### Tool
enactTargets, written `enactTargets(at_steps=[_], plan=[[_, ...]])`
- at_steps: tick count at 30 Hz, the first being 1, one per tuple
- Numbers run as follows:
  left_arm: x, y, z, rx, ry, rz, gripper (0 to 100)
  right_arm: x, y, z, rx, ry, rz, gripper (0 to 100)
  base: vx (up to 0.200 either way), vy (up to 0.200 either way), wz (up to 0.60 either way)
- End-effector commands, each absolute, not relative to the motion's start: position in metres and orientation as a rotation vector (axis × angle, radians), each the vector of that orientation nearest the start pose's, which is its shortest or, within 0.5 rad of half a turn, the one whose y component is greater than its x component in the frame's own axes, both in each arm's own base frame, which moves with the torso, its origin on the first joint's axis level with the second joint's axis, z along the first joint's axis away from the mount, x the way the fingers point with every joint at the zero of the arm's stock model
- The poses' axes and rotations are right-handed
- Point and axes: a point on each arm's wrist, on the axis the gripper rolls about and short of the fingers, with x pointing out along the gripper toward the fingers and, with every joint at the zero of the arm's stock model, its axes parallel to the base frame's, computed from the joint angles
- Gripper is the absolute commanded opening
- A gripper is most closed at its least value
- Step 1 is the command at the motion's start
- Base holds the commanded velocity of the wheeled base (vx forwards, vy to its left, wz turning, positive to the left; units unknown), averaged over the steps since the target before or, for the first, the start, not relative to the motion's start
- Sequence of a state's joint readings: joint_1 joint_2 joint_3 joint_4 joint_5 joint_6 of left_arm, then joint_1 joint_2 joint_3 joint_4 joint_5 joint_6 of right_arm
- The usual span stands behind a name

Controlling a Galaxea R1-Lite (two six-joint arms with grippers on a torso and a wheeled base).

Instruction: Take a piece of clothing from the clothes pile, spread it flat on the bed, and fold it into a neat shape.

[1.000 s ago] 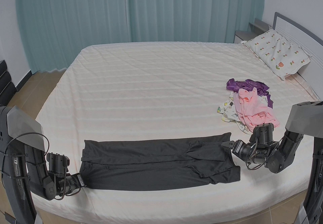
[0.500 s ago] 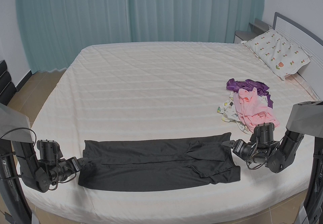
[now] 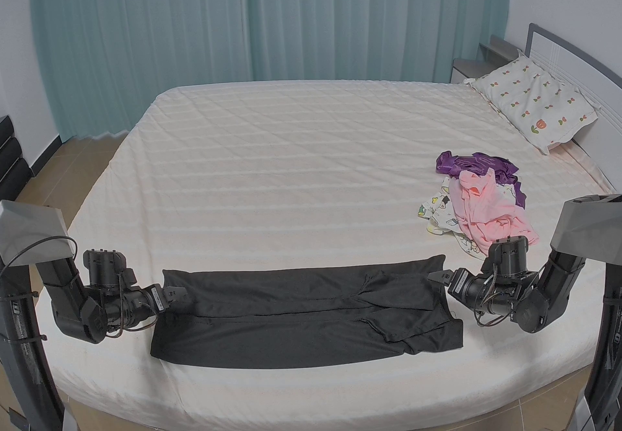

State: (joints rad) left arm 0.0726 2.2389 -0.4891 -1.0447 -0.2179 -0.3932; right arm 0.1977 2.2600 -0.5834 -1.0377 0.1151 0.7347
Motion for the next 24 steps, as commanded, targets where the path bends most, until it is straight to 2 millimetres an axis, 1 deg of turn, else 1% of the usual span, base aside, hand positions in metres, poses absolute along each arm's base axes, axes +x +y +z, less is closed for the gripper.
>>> enactTargets(at_steps=[1,5,20,24], plan=[[0.319,0.017,-0.042,-0.481,0.765,-0.022,100,0.324,0.067,-0.014,0.677,0.726,0.051,100,0.0,0.0,0.0],[0.319,0.017,-0.048,-0.456,0.786,-0.072,100,0.324,0.067,-0.015,0.677,0.729,0.048,100,0.0,0.0,0.0],[0.323,0.025,-0.048,-0.443,0.73,-0.068,100,0.325,0.067,-0.017,0.677,0.731,0.047,100,0.0,0.0,0.0],[0.323,0.029,-0.057,-0.442,0.739,-0.06,100,0.324,0.067,-0.017,0.676,0.733,0.048,100,0.0,0.0,0.0]])
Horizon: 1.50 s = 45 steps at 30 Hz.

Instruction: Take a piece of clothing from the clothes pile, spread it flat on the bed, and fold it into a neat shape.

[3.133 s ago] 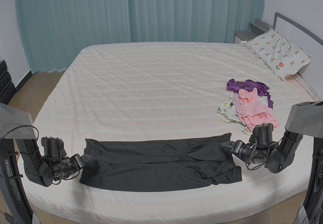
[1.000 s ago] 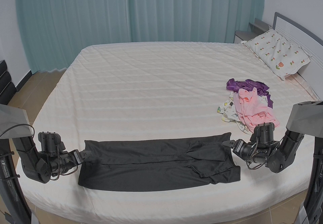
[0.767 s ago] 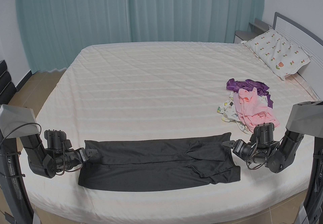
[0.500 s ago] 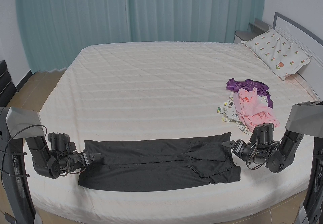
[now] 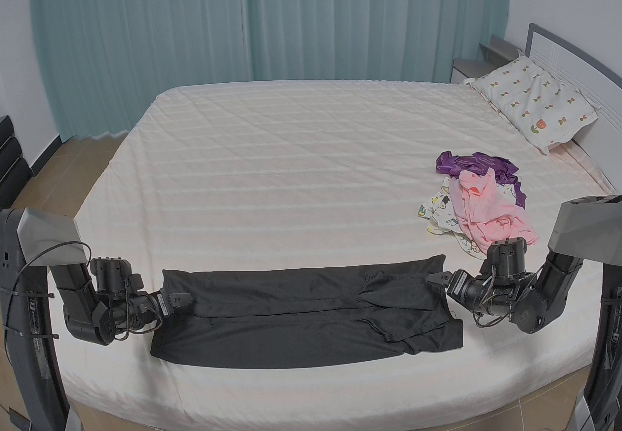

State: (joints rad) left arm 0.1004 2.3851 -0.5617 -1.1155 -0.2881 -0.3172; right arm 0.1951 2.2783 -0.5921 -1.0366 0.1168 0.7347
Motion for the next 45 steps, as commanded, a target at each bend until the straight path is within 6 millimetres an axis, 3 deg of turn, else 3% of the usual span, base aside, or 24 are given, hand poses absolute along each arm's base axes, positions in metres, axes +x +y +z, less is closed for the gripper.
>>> enactTargets(at_steps=[1,10,28,29,38,45], plan=[[0.323,0.029,-0.059,-0.434,0.743,-0.063,100,0.324,0.067,-0.017,0.677,0.734,0.049,100,0.0,0.0,0.0],[0.324,0.028,-0.06,-0.39,0.73,-0.083,100,0.325,0.068,-0.017,0.676,0.732,0.052,100,0.0,0.0,0.0],[0.319,0.002,-0.06,-0.354,0.724,-0.16,100,0.325,0.07,-0.019,0.673,0.739,0.055,100,0.0,0.0,0.0],[0.32,0.002,-0.06,-0.353,0.72,-0.159,0,0.325,0.07,-0.019,0.673,0.741,0.054,100,0.0,0.0,0.0],[0.323,0.011,-0.057,-0.366,0.7,-0.126,0,0.324,0.07,-0.019,0.673,0.741,0.054,100,0.0,0.0,0.0],[0.319,0.027,-0.039,-0.388,0.655,-0.076,0,0.323,0.067,-0.016,0.676,0.735,0.05,100,0.0,0.0,0.0]])
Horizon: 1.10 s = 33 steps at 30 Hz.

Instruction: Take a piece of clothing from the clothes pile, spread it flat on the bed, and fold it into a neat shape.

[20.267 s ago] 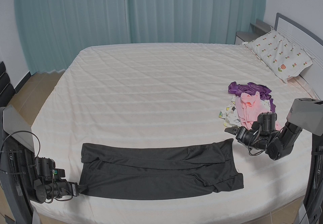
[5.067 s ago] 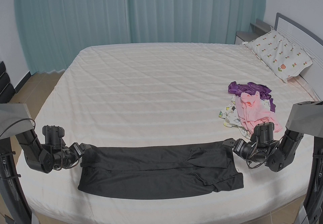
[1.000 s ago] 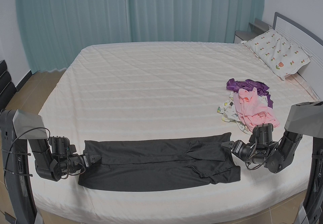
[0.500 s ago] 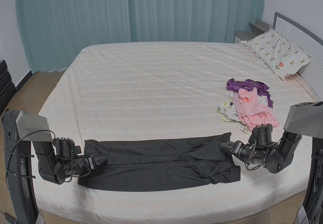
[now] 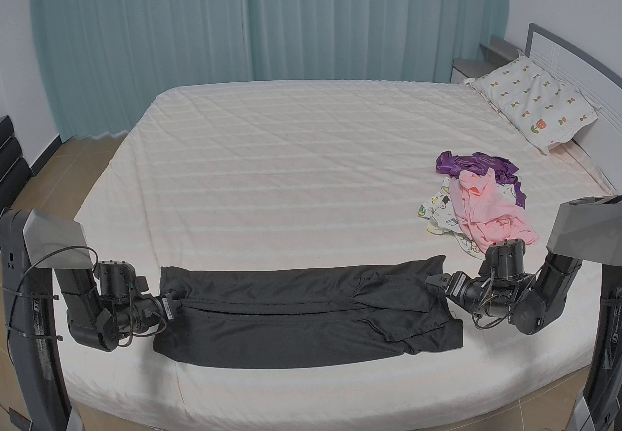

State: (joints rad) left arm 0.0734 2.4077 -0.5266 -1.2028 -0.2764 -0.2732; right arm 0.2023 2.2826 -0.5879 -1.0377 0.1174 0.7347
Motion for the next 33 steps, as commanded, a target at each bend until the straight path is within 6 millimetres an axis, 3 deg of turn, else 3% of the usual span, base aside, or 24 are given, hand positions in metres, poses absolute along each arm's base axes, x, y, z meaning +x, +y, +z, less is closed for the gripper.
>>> enactTargets(at_steps=[1,20,26,33], plan=[[0.319,0.03,-0.037,-0.39,0.649,-0.068,0,0.323,0.067,-0.016,0.676,0.735,0.05,100,0.0,0.0,0.0],[0.31,0.072,0.007,-0.436,0.619,0.047,0,0.323,0.067,-0.01,0.681,0.717,0.057,100,0.0,0.0,0.0],[0.305,0.065,0.009,-0.438,0.651,0.038,0,0.322,0.066,-0.002,0.69,0.699,0.068,100,0.0,0.0,0.0],[0.305,0.034,0.01,-0.401,0.679,0.016,0,0.316,0.065,0.007,0.696,0.691,0.078,100,0.0,0.0,0.0]])
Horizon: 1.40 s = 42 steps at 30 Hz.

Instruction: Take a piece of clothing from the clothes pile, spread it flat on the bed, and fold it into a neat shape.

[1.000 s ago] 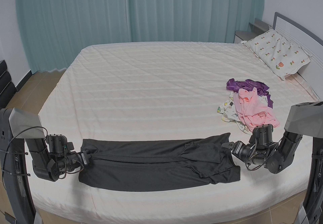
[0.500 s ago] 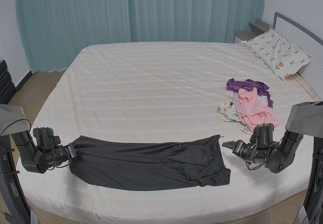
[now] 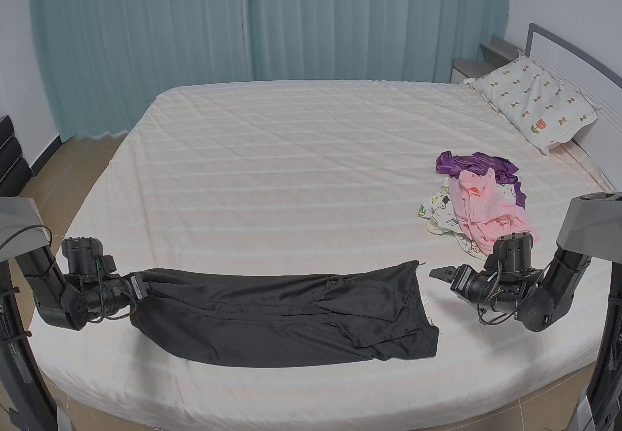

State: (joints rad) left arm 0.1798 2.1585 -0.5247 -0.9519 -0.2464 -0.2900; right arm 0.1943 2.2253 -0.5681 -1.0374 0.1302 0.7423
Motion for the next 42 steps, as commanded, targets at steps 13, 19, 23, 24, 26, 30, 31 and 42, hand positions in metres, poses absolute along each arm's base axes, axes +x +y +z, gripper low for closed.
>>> enactTargets(at_steps=[13,19,23,24,26,30,31,42], plan=[[0.307,-0.012,0.015,-0.327,0.711,-0.001,0,0.314,0.062,0.007,0.703,0.697,0.08,100,0.0,-0.169,0.0],[0.308,-0.029,0.015,-0.294,0.711,-0.017,0,0.314,0.062,0.007,0.703,0.697,0.08,100,0.0,-0.2,0.0],[0.309,-0.039,0.014,-0.273,0.727,-0.023,0,0.314,0.062,0.007,0.701,0.697,0.081,100,0.0,-0.2,0.0],[0.309,-0.046,0.015,-0.263,0.742,-0.041,0,0.314,0.062,0.007,0.701,0.697,0.081,100,0.0,-0.2,0.0],[0.307,-0.054,0.015,-0.265,0.753,-0.057,0,0.314,0.061,0.007,0.702,0.698,0.079,100,0.0,-0.2,0.0],[0.311,-0.075,0.017,-0.272,0.747,-0.057,0,0.314,0.062,0.007,0.701,0.699,0.078,100,0.0,-0.2,0.0],[0.313,-0.08,0.018,-0.271,0.744,-0.058,0,0.314,0.062,0.007,0.701,0.7,0.08,100,0.0,-0.2,0.0],[0.32,-0.13,0.031,-0.284,0.795,-0.126,0,0.313,0.062,0.005,0.701,0.704,0.078,100,0.0,-0.2,0.0]])
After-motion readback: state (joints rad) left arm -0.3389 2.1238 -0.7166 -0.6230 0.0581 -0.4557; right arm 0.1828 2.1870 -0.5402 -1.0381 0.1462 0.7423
